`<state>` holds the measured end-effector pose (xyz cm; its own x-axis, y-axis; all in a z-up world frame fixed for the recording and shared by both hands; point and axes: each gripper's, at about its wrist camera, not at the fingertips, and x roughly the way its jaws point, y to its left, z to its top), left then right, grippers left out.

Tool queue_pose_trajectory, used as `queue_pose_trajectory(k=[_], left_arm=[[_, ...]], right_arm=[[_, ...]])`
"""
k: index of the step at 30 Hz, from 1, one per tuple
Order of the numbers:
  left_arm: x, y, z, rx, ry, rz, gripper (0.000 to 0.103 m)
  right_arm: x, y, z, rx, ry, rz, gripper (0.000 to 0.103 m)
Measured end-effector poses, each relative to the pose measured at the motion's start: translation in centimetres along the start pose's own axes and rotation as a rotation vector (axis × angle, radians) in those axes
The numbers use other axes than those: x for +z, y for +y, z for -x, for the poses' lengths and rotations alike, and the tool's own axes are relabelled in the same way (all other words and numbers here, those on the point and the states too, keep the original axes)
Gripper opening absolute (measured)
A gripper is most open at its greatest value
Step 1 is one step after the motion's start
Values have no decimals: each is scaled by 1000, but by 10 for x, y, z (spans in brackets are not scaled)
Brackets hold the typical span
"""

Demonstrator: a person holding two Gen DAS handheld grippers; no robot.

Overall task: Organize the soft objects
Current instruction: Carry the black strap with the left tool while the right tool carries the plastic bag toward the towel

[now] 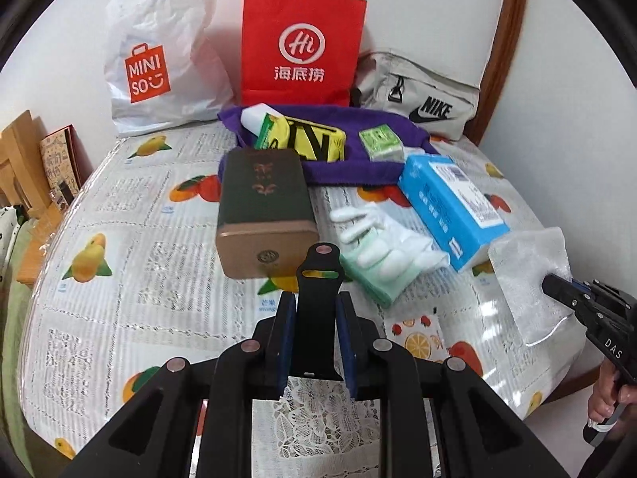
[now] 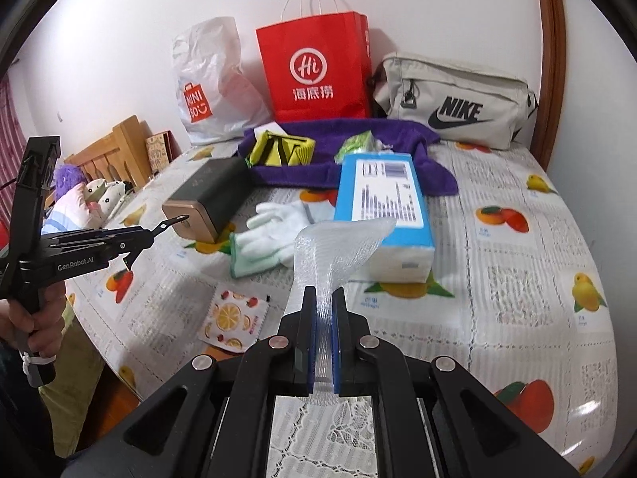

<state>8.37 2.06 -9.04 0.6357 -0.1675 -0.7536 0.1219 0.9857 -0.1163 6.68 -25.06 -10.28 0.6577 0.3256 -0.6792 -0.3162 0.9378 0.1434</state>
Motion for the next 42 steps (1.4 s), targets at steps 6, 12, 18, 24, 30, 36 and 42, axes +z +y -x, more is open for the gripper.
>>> queue_pose_trajectory(k=[6, 12, 18, 24, 30, 36, 42], left_arm=[[11, 6, 8, 14, -23, 10, 20], [22, 10, 9, 28, -29, 24, 20], [38, 15, 8, 35, -39, 36, 20], [56, 18, 5, 45, -51, 32, 20], [76, 22, -2, 36, -60, 48, 20], [97, 24, -11, 11, -68, 61, 20], [115, 26, -23, 14, -71, 61, 20]], right_arm=[[17, 1, 6, 11, -25, 5, 6], [32, -2, 4, 20, -36, -1, 6], [49, -4, 0, 35, -53, -6, 6], [71, -6, -7, 52, -74, -9, 6], [93, -7, -14, 59, -92, 3, 6], [113, -11, -25, 70, -97, 11, 6], [130, -17, -38, 81, -99, 6, 6]])
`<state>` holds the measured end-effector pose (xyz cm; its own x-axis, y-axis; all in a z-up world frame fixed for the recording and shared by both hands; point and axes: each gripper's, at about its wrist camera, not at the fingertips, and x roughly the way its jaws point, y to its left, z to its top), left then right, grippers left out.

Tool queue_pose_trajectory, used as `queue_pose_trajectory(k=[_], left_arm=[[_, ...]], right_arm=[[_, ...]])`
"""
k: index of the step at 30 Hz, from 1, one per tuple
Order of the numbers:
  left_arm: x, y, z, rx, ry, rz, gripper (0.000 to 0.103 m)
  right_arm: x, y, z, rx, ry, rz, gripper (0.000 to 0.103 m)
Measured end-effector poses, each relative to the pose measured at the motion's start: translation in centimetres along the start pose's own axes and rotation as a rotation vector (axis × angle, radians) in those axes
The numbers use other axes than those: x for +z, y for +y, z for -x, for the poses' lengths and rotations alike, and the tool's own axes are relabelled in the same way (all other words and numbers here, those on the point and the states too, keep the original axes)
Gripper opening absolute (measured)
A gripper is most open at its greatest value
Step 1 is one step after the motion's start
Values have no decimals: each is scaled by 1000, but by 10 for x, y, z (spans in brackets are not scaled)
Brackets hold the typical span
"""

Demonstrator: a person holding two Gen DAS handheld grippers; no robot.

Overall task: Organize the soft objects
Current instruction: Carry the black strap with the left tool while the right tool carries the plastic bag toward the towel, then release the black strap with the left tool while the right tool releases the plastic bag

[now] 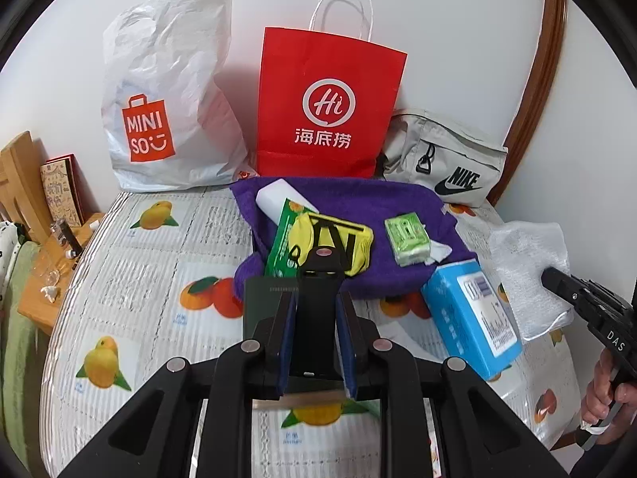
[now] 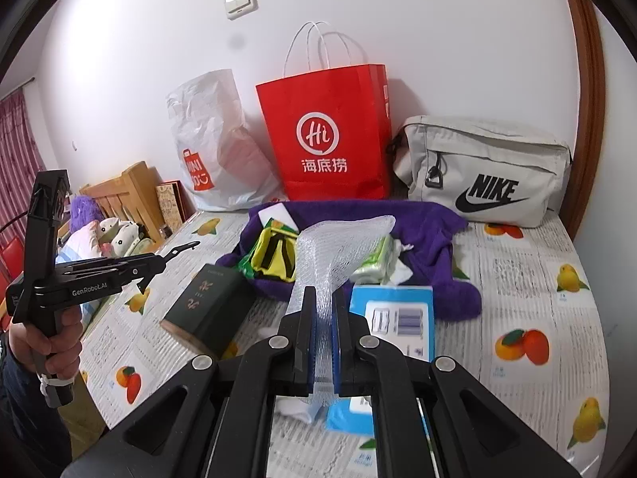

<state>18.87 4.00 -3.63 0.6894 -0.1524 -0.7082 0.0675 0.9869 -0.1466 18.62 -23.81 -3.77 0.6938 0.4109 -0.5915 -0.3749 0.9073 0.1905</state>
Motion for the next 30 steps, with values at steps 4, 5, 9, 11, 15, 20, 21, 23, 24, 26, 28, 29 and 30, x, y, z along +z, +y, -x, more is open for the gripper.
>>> queue_pose_trajectory(k=[4, 5, 9, 11, 15, 20, 21, 23, 24, 26, 28, 29, 30], left_arm=[[11, 1, -9, 5, -3, 0, 20], [14, 1, -10, 7, -4, 2, 20], [22, 1, -18, 6, -4, 2, 20], [27, 0, -23, 8, -1, -1, 20], [34, 0, -32, 8, 4, -8, 20], [43, 0, -46, 8, 13, 0, 20], [44, 1, -48, 7, 15, 0, 20], [48, 1, -54, 6, 18, 3, 20], [50, 1, -57, 5, 20, 3, 20], [53, 0, -64, 4, 26, 1, 20], [56, -2, -71, 3, 31, -2, 20], [58, -2, -74, 2, 33, -3, 20], [59, -3, -77, 1, 35, -3, 20]], right_arm=[[10, -6, -10, -6, 2, 1, 6], [13, -8, -13, -8, 2, 2, 6], [22, -15, -20, -23, 0, 4, 6], [27, -19, -25, -29, 1, 2, 6], [34, -27, -35, -45, 5, -10, 6], [41, -37, -49, -55, 10, -21, 6], [43, -39, -52, -56, 10, -24, 6], [45, -42, -57, -59, 11, -29, 6], [46, -43, -60, -62, 12, -32, 6], [49, -47, -66, -60, 14, -41, 6], [51, -50, -72, -65, 18, -42, 6], [52, -51, -75, -68, 22, -42, 6], [53, -53, -79, -72, 26, -42, 6]])
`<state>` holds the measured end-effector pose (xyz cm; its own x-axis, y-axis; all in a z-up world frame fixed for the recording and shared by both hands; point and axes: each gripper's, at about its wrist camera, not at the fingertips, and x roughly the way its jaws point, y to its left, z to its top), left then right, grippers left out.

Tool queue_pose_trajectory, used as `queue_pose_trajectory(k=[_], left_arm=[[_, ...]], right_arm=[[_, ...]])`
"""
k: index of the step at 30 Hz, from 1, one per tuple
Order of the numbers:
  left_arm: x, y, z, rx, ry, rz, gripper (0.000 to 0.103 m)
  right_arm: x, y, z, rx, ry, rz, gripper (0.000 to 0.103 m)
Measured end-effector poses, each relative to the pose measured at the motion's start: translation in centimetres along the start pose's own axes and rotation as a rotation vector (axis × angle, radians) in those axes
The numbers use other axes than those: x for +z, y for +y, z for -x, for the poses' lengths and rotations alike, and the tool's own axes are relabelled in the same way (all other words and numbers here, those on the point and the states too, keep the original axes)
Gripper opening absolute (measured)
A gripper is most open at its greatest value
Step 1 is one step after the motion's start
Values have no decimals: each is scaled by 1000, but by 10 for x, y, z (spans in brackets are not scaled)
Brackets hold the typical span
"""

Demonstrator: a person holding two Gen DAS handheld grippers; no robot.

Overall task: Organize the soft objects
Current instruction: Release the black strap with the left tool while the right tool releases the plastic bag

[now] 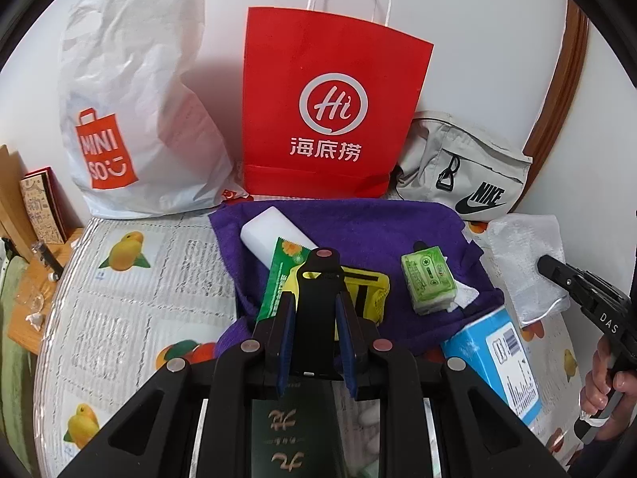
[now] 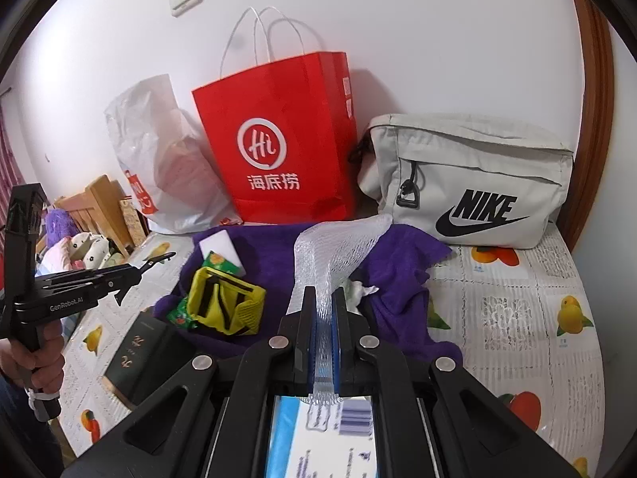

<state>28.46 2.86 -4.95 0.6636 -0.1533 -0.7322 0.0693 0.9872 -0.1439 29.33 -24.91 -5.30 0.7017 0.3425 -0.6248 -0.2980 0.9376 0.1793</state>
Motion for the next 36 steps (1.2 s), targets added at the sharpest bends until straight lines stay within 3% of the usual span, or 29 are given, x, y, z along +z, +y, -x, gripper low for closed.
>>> queue_pose_trajectory(k=[19, 36], left_arm=[[24, 8, -60, 28, 55, 25, 20], [29, 30, -92, 31, 93, 69, 20]], right_arm=[[6, -35, -58, -41, 75, -19, 6], [0, -36, -108, -50, 183, 2, 7]])
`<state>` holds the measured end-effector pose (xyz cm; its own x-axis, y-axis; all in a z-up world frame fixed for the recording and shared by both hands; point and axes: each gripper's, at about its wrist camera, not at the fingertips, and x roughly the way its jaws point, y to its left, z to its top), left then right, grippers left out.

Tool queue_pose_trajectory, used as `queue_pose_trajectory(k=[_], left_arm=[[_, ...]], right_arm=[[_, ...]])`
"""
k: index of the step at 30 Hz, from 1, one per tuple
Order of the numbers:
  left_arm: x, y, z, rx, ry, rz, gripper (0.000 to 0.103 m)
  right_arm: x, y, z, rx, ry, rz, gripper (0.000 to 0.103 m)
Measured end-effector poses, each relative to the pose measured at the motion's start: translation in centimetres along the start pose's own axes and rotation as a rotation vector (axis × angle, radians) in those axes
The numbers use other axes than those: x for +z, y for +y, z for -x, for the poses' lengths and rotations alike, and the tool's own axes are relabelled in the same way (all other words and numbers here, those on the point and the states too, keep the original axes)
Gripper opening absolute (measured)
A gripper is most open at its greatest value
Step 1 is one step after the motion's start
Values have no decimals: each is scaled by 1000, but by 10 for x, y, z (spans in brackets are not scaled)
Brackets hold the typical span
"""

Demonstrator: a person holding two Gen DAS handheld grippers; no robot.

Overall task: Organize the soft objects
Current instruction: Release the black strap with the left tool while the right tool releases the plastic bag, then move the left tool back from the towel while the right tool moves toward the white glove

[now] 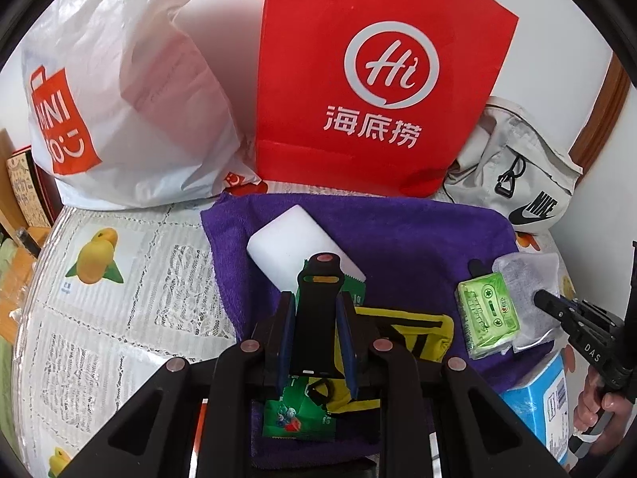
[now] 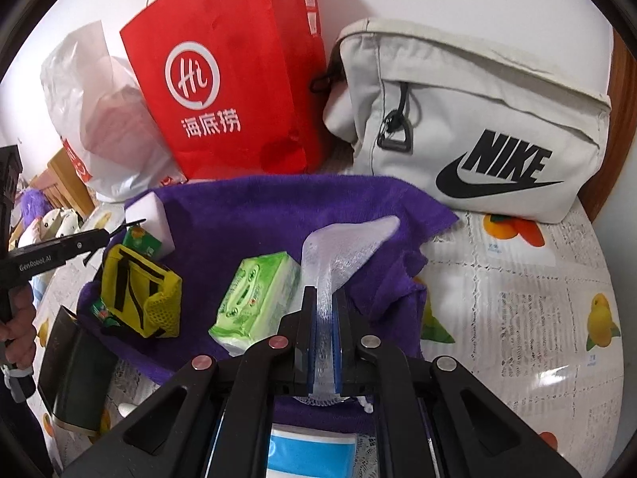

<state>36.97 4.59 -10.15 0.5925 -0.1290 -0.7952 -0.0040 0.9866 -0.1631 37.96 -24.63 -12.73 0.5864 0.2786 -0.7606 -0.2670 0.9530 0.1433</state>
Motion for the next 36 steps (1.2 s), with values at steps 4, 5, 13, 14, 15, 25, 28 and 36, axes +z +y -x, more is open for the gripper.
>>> queue_pose_trajectory(k=[4, 5, 13, 14, 15, 25, 28, 36], left_arm=[[-2, 1, -4, -2, 13, 5, 21], [-2, 1, -4, -3, 14, 8, 21], [-2, 1, 5, -10, 19, 10, 26], [-3, 0, 7, -7, 20, 9, 33], [-3, 0, 9, -2, 18, 8, 35], [-20, 1, 51, -7, -16, 9, 39], [-31, 3, 65, -23, -26, 11, 40], [-62, 13, 91, 1, -23, 28, 45]], right_arm=[[0, 0, -3, 0, 18, 8, 9], [0, 0, -3, -2, 21, 12, 12], [-2, 1, 16, -26, -24, 17, 52], [-3, 2, 19, -29, -28, 18, 54], [-3, 3, 22, -32, -34, 17, 55], [-27, 24, 68, 4, -71, 0, 59], [-40, 36, 78, 23, -68, -2, 60], [-80, 77, 91, 120, -36, 13, 61]])
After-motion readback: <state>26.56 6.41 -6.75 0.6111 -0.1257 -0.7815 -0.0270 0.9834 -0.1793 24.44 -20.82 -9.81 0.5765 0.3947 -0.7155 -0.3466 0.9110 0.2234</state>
